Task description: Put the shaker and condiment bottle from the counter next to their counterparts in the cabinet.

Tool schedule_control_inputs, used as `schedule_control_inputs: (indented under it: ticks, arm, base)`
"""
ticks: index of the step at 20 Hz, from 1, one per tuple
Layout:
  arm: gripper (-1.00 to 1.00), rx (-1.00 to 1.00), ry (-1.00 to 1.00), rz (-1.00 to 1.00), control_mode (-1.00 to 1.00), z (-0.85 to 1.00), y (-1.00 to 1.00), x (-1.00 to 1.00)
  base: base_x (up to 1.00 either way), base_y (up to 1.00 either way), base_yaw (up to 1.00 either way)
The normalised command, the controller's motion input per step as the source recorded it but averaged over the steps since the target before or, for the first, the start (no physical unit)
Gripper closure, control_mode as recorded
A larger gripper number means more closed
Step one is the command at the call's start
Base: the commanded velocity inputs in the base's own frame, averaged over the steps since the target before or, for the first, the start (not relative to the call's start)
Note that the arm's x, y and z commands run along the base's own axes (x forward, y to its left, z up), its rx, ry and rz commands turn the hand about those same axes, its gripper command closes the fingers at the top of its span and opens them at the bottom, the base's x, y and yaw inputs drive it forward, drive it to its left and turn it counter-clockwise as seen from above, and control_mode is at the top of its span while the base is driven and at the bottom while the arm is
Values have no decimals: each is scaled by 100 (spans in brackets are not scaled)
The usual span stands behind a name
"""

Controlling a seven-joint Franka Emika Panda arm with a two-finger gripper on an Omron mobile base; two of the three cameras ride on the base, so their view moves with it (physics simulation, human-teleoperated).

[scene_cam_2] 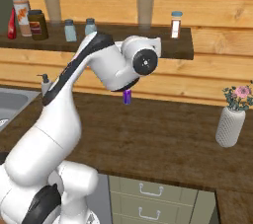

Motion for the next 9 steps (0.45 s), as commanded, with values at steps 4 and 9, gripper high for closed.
schedule_control_inputs:
  ticks: [4, 9]
  arm:
    - [-100, -3, 0, -40, -100, 35, -50, -80]
    - [-100, -6, 0, -5, -100, 43, -97, -73]
  base:
    - [0, 0, 0]
    - [0, 0, 0]
